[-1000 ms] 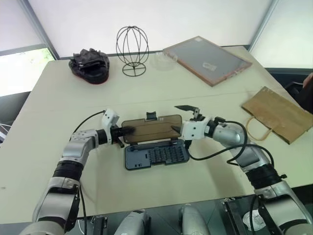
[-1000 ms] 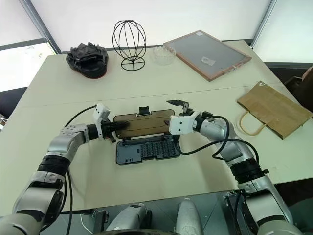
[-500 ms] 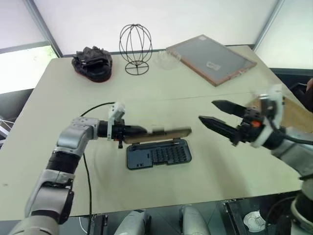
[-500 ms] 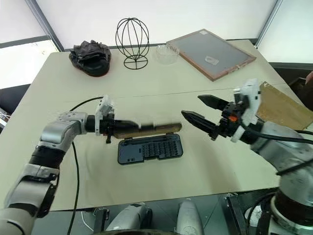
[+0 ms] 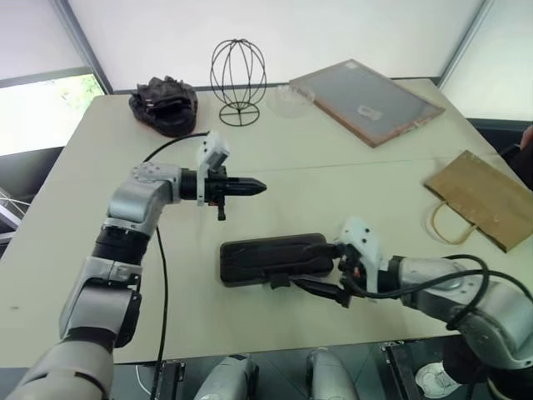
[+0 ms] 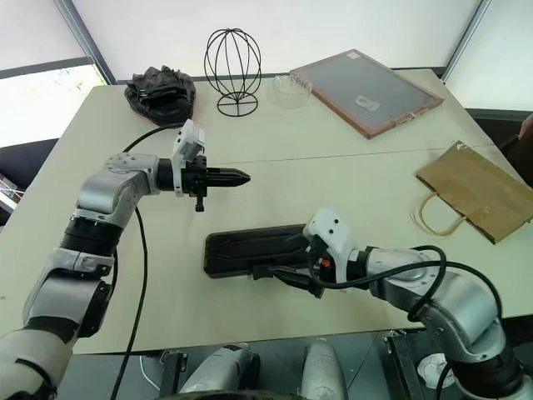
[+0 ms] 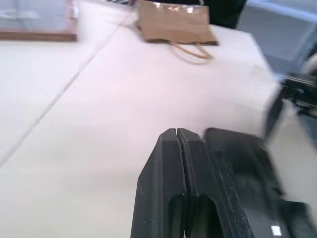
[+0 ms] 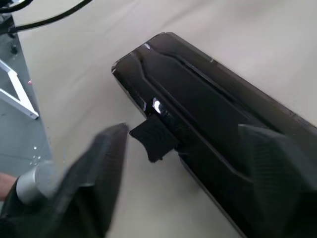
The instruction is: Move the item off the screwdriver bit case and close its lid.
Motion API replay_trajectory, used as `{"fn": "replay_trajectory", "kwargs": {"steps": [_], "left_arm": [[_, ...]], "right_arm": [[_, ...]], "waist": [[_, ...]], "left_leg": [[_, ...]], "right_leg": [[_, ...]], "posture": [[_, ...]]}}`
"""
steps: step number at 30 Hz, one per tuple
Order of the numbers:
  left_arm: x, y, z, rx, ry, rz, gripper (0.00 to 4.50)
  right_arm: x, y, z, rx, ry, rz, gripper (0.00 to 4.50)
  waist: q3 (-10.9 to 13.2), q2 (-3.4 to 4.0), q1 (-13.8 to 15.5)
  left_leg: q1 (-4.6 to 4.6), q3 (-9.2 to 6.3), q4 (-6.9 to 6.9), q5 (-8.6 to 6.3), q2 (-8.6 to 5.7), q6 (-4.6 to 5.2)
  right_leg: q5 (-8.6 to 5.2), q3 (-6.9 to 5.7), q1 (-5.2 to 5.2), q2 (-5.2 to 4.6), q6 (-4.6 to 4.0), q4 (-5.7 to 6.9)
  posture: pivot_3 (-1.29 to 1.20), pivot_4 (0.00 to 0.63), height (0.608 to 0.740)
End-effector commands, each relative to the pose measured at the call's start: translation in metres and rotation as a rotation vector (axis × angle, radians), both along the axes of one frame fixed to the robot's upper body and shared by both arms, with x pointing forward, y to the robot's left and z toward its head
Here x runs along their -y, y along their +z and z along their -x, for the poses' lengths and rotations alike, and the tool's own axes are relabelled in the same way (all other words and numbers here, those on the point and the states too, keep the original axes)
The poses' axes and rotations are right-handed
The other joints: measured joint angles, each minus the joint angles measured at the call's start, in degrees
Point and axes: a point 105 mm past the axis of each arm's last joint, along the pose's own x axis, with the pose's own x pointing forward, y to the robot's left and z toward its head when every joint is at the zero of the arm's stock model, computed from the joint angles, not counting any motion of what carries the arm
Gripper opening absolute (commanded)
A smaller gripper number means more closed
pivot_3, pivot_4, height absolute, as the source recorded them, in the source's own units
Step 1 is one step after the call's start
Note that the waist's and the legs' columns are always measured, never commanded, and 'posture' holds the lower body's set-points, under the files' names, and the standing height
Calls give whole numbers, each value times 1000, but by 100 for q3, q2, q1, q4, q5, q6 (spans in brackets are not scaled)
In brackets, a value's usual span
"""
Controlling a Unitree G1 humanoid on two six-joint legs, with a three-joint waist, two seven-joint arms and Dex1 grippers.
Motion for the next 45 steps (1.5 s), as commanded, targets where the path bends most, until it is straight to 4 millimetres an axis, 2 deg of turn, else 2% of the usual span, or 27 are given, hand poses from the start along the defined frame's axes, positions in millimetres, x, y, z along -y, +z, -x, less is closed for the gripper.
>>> {"fn": "replay_trajectory", "kwargs": {"steps": [1,3,4,7,10,16,22,30,36,45], "left_arm": [[5,-8,-4,73,-44,-76,0],[9,-14,-7,74,-60,-94,0],[12,-17,-8,74,-70,-102,0],[19,-28,-12,93,-93,-166,0],[25,-38,-12,115,-140,-227,0],[29,-55,-8,131,-230,-330,0],[27,-60,-9,134,-237,-355,0],[30,-73,11,58,-345,-352,0],[33,-88,35,5,-449,-375,0],[42,-96,48,-18,-475,-350,0]], "right_arm": [[-13,0,4,27,59,-7,1510],[-18,-6,9,8,93,-3,381],[-20,-8,12,-3,112,-3,37],[-25,-14,18,-28,144,-4,37],[-27,-21,16,-36,131,1,37],[-24,-36,-5,1,40,54,37],[-20,-45,-15,27,-14,91,37],[-16,-55,-20,23,-32,141,37],[-15,-57,-26,32,-56,173,37],[-16,-65,-34,40,-89,221,37]], "waist": [[0,0,-12],[0,-1,-11],[1,-2,-6],[8,-13,-7],[8,-14,-12],[8,-15,-25],[8,-23,-23],[4,-29,-29],[-4,-40,-68],[-49,-62,-151]], "left_leg": [[1,-2,0,0,1,0],[0,-2,2,0,1,0],[0,-2,3,0,1,0],[-3,-6,6,0,0,0],[-2,-5,7,0,0,0],[-2,-5,5,0,1,0],[1,-5,13,0,1,0],[6,-5,16,0,2,0],[11,-8,13,0,5,0],[20,-22,3,0,9,-1]], "right_leg": [[0,-2,1,1,0,0],[0,-2,2,1,0,0],[0,-2,2,1,0,0],[0,-3,2,2,0,0],[0,-3,5,1,0,0],[0,-4,2,5,0,2],[0,-3,6,6,1,5],[1,-3,11,7,1,9],[1,-3,11,10,1,12],[0,-11,20,14,1,12]], "posture": [[0,150,740],[0,150,740],[0,150,740],[0,150,740],[0,150,740],[0,150,740],[0,150,740],[0,150,740],[0,150,740],[0,150,740]]}}
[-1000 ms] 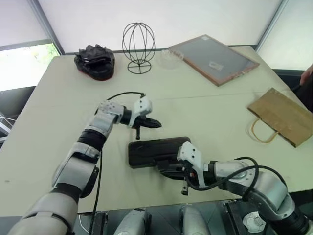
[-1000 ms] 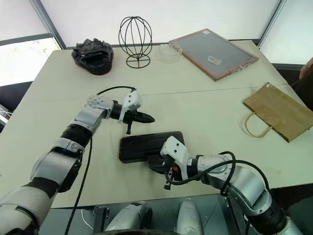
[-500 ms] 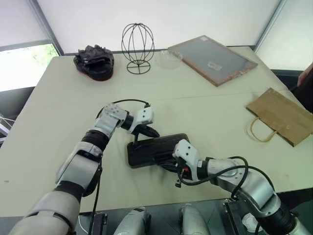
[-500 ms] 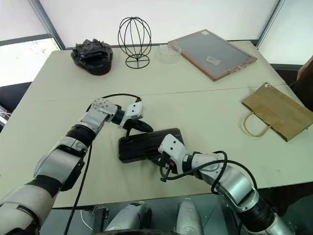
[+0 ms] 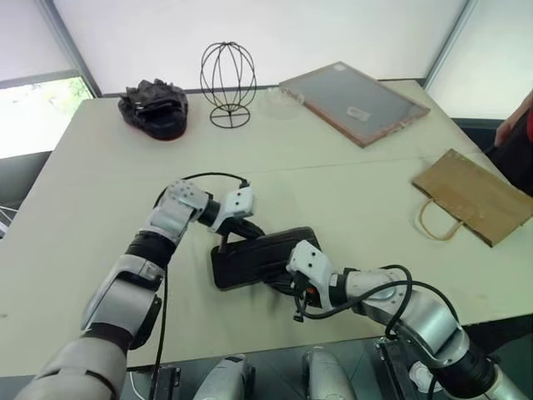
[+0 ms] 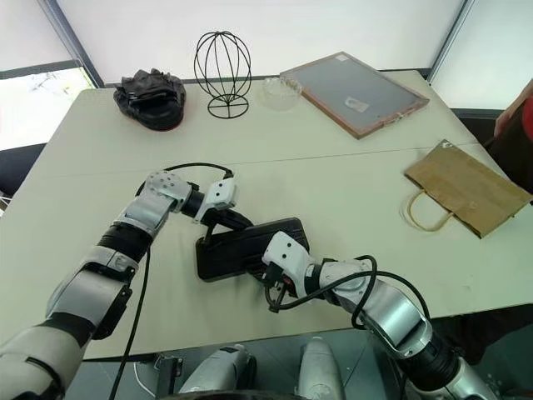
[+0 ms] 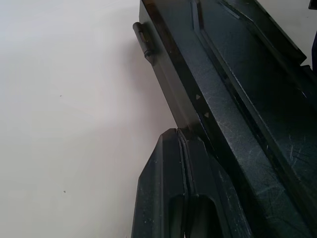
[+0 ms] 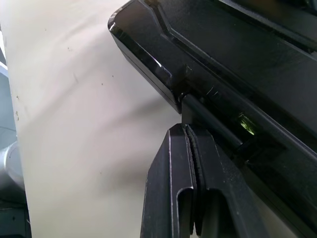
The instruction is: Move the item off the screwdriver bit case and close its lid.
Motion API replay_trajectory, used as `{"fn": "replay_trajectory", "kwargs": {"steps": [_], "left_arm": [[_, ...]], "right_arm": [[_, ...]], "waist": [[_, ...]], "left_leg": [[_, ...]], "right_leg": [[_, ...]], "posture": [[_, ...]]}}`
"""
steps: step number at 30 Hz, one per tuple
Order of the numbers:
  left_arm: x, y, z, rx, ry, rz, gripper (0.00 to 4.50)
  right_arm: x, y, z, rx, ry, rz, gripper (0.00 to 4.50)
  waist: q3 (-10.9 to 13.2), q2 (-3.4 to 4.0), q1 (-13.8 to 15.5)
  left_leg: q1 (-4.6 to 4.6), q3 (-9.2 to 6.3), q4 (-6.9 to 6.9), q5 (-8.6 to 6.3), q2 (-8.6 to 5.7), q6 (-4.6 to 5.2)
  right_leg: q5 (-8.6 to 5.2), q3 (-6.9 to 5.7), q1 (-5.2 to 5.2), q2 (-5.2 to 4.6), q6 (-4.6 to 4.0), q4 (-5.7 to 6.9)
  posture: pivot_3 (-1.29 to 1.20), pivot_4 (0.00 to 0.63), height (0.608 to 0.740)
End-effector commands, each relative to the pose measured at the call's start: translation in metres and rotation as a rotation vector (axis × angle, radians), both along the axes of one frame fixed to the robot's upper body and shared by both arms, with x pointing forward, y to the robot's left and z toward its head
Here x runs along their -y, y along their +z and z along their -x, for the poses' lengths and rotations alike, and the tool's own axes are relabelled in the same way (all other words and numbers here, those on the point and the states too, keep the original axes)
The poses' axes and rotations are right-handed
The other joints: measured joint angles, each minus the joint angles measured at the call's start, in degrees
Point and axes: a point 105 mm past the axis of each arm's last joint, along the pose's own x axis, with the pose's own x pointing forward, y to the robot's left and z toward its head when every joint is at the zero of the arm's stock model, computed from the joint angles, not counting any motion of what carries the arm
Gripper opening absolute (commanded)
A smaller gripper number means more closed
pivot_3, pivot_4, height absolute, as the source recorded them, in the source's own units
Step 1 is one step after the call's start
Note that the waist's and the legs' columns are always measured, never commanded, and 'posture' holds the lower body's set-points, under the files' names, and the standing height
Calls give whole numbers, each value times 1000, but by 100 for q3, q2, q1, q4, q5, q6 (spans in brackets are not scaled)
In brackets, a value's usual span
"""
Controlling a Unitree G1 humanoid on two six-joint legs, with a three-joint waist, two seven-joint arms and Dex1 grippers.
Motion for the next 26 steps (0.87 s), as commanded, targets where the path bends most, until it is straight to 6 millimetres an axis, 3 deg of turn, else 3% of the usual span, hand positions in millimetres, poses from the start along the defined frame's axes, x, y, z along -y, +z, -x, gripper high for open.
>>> {"fn": "replay_trajectory", "kwargs": {"steps": [1,6,9,13,16,18,22,26], "left_arm": [[27,-22,35,-112,-189,-3,0],[26,-36,50,-138,-250,-46,0],[25,-45,53,-139,-251,-59,0],[25,-46,35,-40,-196,-58,0],[28,-30,5,100,-94,-1,0],[19,-24,-12,209,-48,-31,0],[-18,-1,-49,338,150,-71,0],[-53,44,-67,259,383,162,0]], "right_arm": [[17,-17,-25,11,-147,85,37],[22,-18,-40,66,-226,111,37],[26,-15,-48,92,-269,116,37],[22,-9,-39,71,-233,95,37],[20,-2,-14,20,-152,66,37],[21,4,-2,-13,-138,30,37],[29,30,25,-63,-122,-90,37],[51,60,54,-93,-85,-203,37]], "waist": [[-14,-8,-3],[-48,-49,-1],[-72,-77,-14],[-88,-87,14],[-87,-79,119],[-86,-64,279],[-79,-50,315],[-45,-29,276]], "left_leg": [[6,-2,-2,0,0,0],[96,-3,-49,0,3,0],[105,-2,-59,0,9,-1],[112,-1,-62,2,10,-4],[117,-2,-62,2,6,-4],[105,-4,-55,2,-3,-3],[87,-4,-33,2,-4,-4],[70,1,-47,1,-1,-1]], "right_leg": [[0,-1,5,0,0,0],[-1,-1,71,0,-1,-15],[-1,0,74,5,-1,-16],[-1,0,78,6,-1,-16],[-1,0,92,3,-1,-24],[-1,1,91,-4,-1,-32],[-1,5,86,-2,-1,-37],[-1,11,51,-2,0,-21]], "posture": [[0,150,740],[0,150,740],[0,150,740],[0,150,740],[0,150,740],[0,150,740],[0,150,740],[0,150,740]]}}
